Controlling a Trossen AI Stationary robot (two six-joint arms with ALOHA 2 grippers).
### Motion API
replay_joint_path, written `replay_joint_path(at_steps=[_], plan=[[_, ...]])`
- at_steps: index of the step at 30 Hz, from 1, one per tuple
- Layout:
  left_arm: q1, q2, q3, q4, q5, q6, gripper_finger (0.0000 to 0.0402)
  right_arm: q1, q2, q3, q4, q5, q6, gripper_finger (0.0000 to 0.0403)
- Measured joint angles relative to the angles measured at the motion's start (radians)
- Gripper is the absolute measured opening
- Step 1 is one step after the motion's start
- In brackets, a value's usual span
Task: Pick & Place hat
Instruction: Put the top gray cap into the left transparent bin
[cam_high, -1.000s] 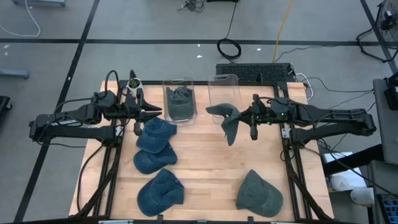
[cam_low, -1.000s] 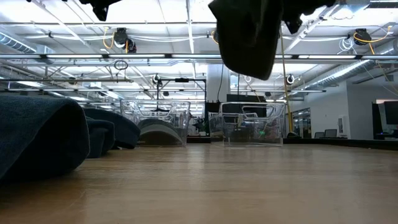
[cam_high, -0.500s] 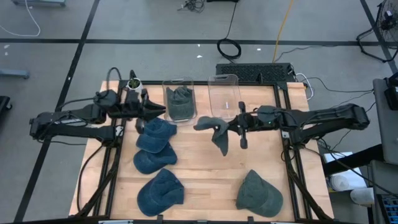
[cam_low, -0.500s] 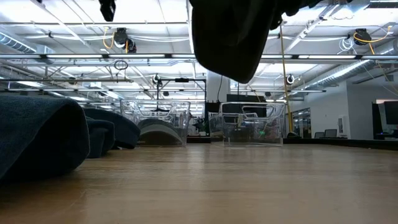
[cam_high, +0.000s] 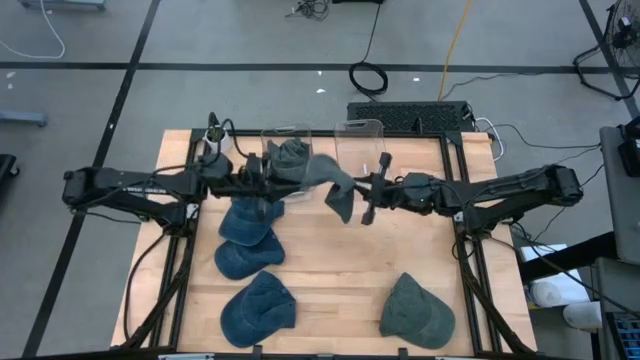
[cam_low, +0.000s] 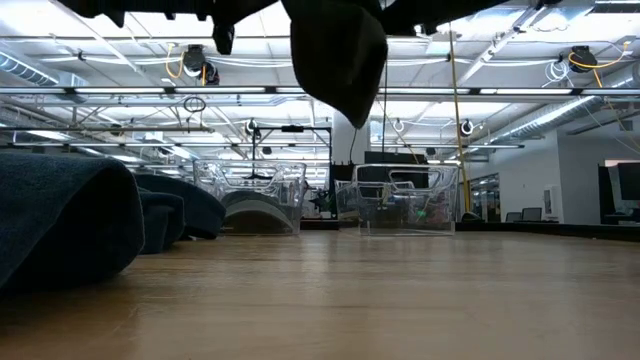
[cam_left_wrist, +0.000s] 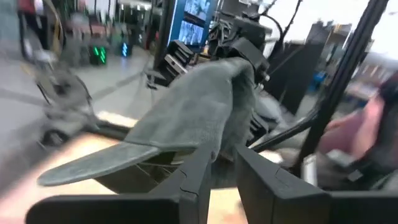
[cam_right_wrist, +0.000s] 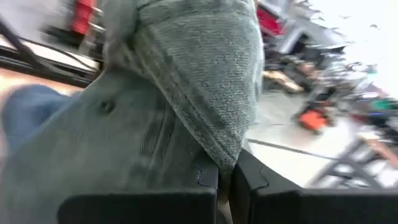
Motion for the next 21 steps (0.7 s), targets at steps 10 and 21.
replay_joint_path(at_steps=[10,21], plan=[[-0.124,0.032,0.001,0.056,-0.139,0.324,0.0179,-0.002,0.096,0.0,0.206,0.229,-0.243,0.0],[-0.202,0.13,0.001,0.142,-0.343,0.33,0.0252,-0.009,0.142,0.0,0.455,0.193,-0.286,0.0]])
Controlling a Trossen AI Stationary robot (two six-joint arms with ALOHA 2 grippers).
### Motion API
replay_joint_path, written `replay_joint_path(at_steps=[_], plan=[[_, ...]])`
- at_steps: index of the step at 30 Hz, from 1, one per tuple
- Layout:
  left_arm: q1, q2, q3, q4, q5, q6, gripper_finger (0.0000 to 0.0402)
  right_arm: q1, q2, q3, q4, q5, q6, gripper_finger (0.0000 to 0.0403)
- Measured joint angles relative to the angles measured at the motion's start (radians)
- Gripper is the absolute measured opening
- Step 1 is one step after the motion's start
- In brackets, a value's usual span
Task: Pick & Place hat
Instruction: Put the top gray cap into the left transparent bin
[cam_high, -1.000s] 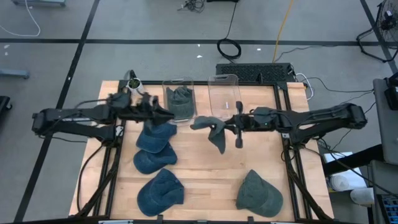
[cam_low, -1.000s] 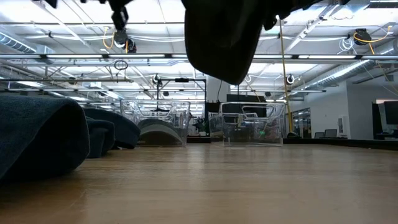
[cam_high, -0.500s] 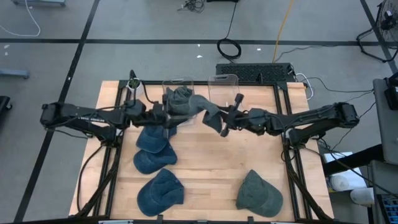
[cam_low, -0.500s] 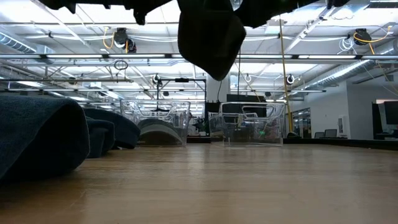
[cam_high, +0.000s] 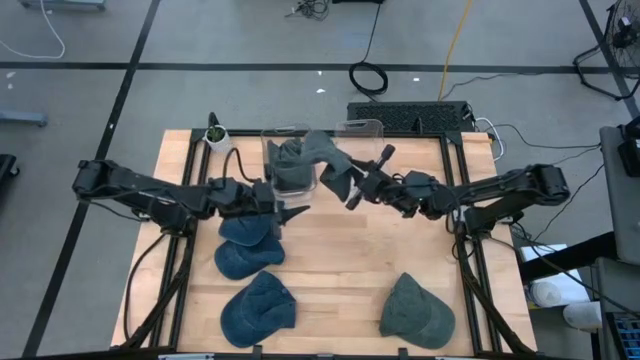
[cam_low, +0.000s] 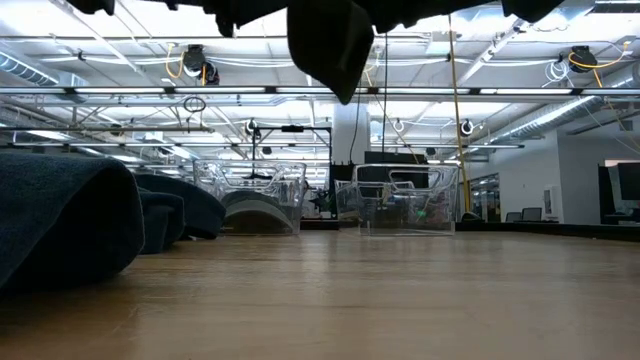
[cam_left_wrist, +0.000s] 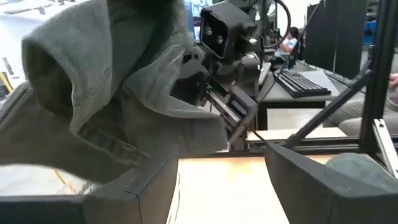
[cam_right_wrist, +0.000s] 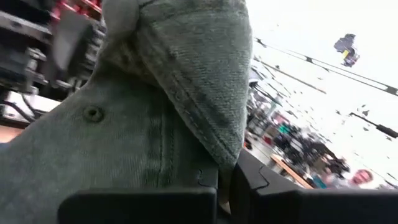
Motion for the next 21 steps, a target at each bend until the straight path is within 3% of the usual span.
replay_joint_path(at_steps=[10,13,21], plan=[[0.004,0.097,0.001,0.234,-0.043,0.056,0.0253,0.001,0.018,0.0,0.008,-0.021,0.0,0.0],[0.006,0.117,0.014,0.255,-0.09,0.069,0.0253,0.001,0.019,0.0,0.007,-0.022,0.0,0.0],[0.036,0.204,0.089,0.255,-0.097,0.078,0.0253,0.0,0.019,0.0,0.007,-0.042,0.007,0.0]])
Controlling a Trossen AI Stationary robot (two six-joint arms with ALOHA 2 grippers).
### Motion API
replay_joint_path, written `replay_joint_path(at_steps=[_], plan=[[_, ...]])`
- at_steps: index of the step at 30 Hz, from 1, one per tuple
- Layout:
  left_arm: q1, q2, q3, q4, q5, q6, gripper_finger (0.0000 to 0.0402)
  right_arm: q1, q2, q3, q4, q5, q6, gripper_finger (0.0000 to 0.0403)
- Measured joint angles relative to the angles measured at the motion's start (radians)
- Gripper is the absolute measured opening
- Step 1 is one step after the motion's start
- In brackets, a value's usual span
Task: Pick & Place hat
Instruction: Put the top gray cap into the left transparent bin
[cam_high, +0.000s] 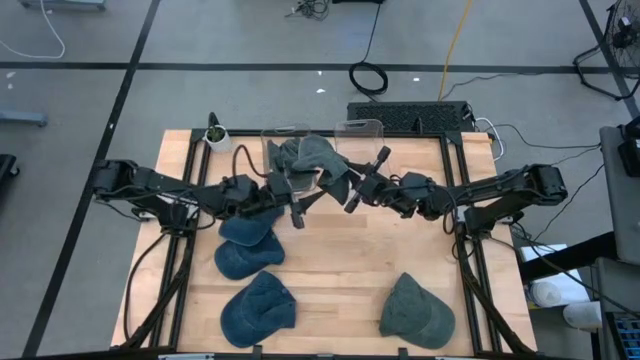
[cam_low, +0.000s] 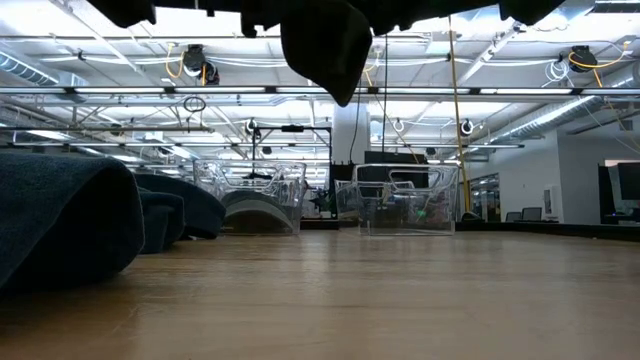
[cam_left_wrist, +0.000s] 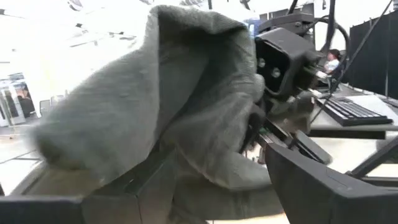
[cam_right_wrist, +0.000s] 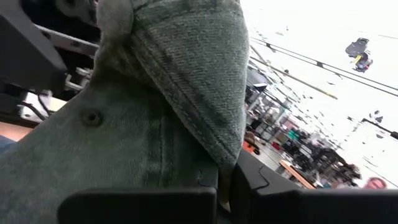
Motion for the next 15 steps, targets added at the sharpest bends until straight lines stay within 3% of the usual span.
replay_joint_path(at_steps=[11,15], plan=[[0.022,0.097,0.103,-0.005,-0.011,0.029,0.0252,0.003,0.0,0.0,-0.009,-0.006,0.014,0.0],[0.021,0.093,0.107,-0.004,-0.018,-0.048,0.0228,0.003,-0.001,0.0,-0.033,-0.006,0.017,0.0]])
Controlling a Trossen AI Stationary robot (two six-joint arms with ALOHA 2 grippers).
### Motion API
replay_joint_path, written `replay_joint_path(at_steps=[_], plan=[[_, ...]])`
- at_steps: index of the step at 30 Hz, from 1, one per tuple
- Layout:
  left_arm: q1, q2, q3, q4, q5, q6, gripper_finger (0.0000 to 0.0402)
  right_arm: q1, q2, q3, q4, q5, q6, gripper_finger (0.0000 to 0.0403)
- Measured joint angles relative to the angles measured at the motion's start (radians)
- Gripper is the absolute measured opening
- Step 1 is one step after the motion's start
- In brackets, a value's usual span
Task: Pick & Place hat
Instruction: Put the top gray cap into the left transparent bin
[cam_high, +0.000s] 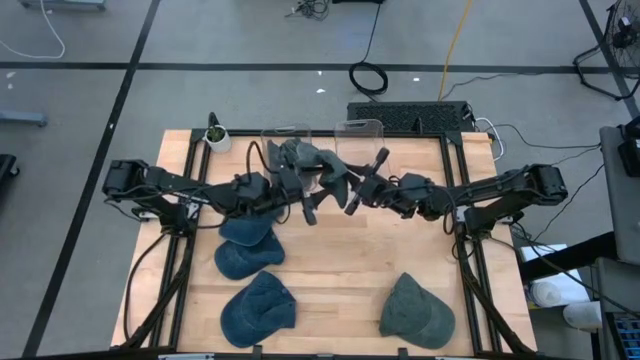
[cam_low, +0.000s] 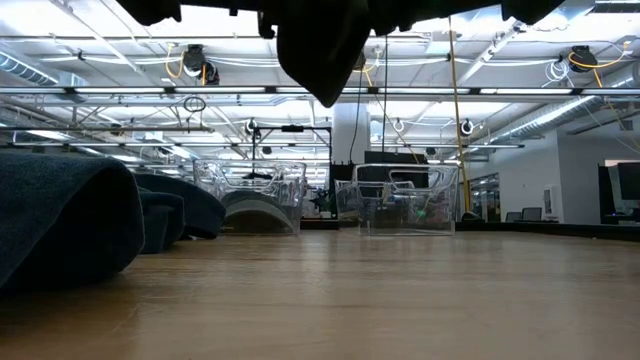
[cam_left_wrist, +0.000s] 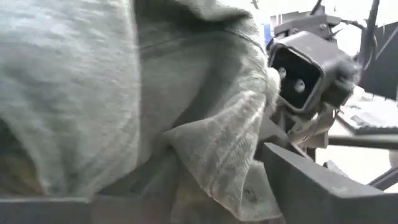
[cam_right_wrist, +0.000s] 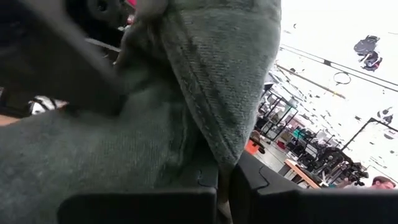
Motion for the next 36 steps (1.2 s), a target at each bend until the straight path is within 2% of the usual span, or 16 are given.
replay_joint_path(at_steps=[3,7,8,12,14,17,19,21,24,27,29,33,36], plan=[[0.0,-0.007,0.0,0.0,-0.001,-0.058,0.017,0.0,0.0,0.0,-0.02,-0.002,0.009,0.0],[0.001,-0.007,0.0,-0.031,-0.004,-0.065,0.0044,0.001,0.0,0.001,-0.065,-0.002,0.037,0.0],[0.001,-0.007,0.0,-0.039,-0.001,-0.065,0.0023,0.002,0.0,0.001,-0.077,-0.002,0.051,0.0001],[-0.006,-0.048,-0.001,-0.152,0.0,-0.066,0.0006,0.002,-0.001,0.001,-0.13,0.003,0.123,0.0014],[-0.011,-0.09,0.0,-0.222,0.0,-0.091,0.0006,0.002,-0.001,0.001,-0.152,0.044,0.164,0.0026],[-0.019,-0.185,0.0,-0.393,-0.026,-0.11,0.0004,0.0,-0.012,0.001,-0.215,0.114,0.187,0.0049],[-0.021,-0.254,0.006,-0.474,-0.046,-0.115,0.0003,-0.002,-0.032,0.0,-0.279,0.117,0.225,0.0069],[-0.012,-0.329,0.041,-0.644,-0.076,-0.122,0.0003,-0.001,-0.056,0.0,-0.339,0.108,0.288,0.0093],[0.043,-0.394,0.165,-0.969,-0.092,-0.19,0.0002,-0.001,-0.103,0.0,-0.453,0.071,0.395,0.0132],[0.13,-0.404,0.317,-1.259,0.004,-0.28,0.0002,-0.003,-0.145,0.0,-0.513,-0.001,0.476,0.0167],[0.187,-0.39,0.399,-1.373,0.107,-0.292,0.0001,-0.004,-0.174,0.0,-0.538,-0.063,0.521,0.0184],[0.257,-0.367,0.476,-1.457,0.356,-0.234,0.0001,-0.002,-0.226,0.0,-0.579,-0.223,0.602,0.0201],[0.26,-0.358,0.488,-1.44,0.58,-0.12,0.0001,-0.002,-0.262,0.0,-0.614,-0.439,0.639,0.0205]])
